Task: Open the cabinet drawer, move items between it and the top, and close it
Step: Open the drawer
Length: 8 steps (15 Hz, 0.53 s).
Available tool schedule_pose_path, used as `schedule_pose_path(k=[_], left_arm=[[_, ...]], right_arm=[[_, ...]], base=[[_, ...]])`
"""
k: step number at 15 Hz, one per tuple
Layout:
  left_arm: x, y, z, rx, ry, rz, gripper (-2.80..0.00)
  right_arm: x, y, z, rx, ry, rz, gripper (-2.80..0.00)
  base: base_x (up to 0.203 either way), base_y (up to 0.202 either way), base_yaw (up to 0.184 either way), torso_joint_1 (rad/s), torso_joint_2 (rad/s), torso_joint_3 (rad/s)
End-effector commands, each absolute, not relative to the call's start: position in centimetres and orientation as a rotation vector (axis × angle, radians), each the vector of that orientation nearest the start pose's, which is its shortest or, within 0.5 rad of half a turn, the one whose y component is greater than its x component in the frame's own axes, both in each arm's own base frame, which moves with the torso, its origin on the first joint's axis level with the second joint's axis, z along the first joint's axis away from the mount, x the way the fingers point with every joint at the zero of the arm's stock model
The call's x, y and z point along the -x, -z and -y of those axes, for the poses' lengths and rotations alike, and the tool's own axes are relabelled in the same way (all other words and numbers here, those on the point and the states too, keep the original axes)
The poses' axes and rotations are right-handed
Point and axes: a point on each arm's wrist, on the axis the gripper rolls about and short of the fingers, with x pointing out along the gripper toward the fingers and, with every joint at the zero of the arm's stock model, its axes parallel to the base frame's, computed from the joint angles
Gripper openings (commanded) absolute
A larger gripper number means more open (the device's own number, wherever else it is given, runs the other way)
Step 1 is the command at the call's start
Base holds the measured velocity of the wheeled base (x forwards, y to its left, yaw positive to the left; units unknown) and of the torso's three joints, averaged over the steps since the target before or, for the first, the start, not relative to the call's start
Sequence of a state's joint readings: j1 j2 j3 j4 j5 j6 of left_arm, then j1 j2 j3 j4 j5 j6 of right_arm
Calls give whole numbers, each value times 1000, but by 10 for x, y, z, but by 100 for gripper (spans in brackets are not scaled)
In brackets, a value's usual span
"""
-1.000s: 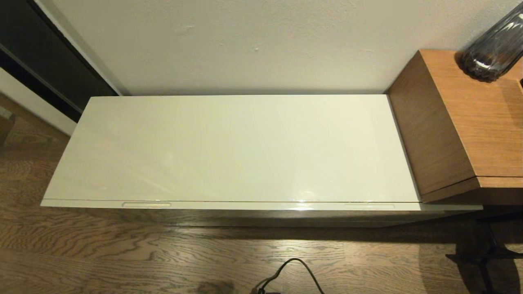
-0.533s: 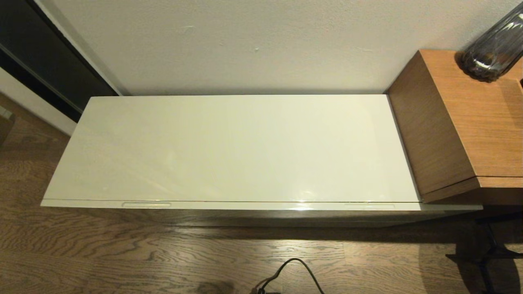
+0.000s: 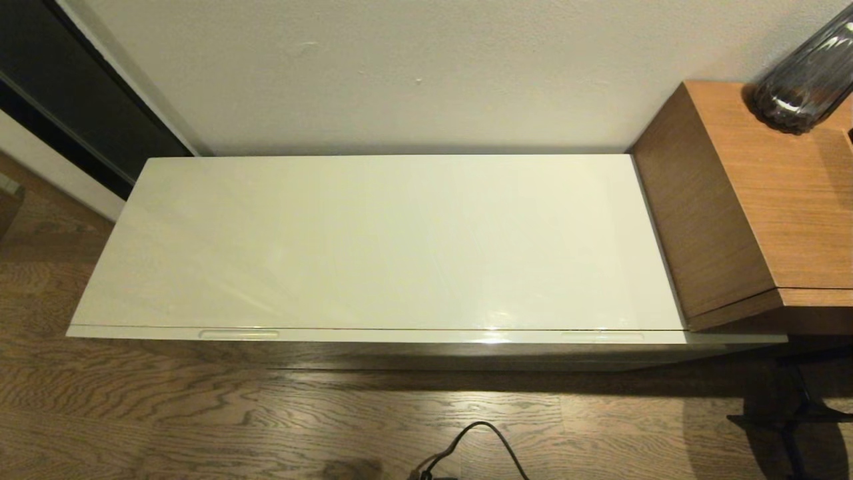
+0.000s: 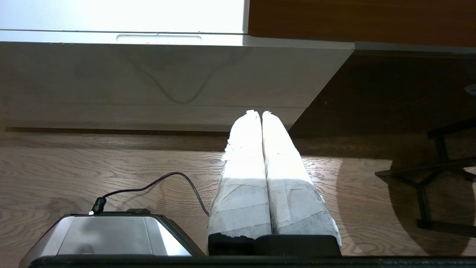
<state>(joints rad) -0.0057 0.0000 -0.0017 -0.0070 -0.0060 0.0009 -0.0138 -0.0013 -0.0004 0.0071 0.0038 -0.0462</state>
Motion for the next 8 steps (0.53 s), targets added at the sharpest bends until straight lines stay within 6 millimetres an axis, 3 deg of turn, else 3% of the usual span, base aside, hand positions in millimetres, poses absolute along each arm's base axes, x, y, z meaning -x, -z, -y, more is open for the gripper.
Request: schedule_pose_path(k=[1,8], left_arm=[[23,-77,0,-2,12,8,-280],[23,-77,0,-2,12,8,-280]], right_arm=[[23,-75,0,47,9,-8,-280],[23,-75,0,48,11,-6,-280]], base=[[0,0,0,0,0,0],[0,0,0,0,0,0]])
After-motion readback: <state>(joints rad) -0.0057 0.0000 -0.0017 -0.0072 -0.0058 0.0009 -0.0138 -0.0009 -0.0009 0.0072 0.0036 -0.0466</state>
